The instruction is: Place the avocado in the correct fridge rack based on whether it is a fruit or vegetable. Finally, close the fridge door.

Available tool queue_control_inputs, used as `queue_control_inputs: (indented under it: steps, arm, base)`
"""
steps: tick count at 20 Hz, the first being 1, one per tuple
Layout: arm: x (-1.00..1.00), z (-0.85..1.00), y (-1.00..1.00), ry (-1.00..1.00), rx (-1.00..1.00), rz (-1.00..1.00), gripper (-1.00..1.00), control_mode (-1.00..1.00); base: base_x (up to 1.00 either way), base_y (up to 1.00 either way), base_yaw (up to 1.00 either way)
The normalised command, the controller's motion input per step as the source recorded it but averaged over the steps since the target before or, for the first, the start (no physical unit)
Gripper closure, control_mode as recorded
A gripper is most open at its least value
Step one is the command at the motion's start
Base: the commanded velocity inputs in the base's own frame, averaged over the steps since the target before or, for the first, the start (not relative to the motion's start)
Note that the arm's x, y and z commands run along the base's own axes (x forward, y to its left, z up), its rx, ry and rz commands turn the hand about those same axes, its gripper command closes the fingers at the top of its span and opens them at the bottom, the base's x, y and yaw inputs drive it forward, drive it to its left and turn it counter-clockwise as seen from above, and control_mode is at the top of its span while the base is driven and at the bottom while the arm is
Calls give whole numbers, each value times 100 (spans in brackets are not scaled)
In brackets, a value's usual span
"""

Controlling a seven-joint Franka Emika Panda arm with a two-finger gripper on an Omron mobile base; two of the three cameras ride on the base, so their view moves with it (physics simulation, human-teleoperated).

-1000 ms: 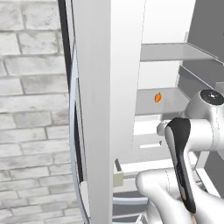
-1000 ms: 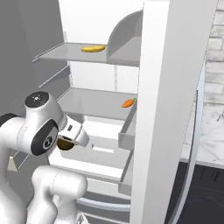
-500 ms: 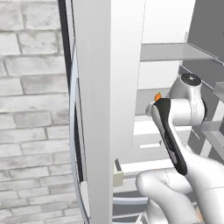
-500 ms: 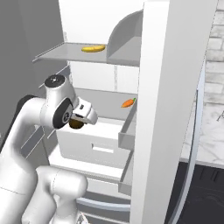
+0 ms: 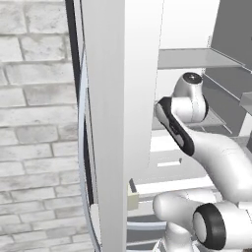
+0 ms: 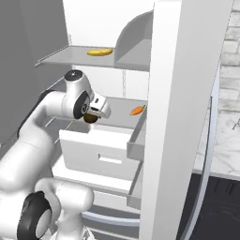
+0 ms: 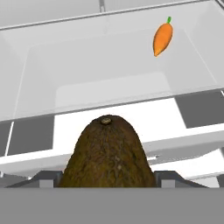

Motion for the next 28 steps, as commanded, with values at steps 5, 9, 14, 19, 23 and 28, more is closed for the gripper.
queue_control_inputs:
  steps: [5,9,14,19,23,28]
  arm:
    - [86,-29,3,0,-1,0,100,-100]
    - [67,-45,1,0,-3,0,100,-100]
    - [54,-42,3,0,-4,0,100,-100]
    - [62,-25,0,0,0,0,100,-100]
    - [66,-28,0,0,0,0,100,-100]
    - [64,-35,0,0,-1,0,100,-100]
  base:
    - [0,0,0]
    - [0,0,0]
    - [0,0,0]
    - [0,0,0]
    - [0,0,0]
    - [0,0,0]
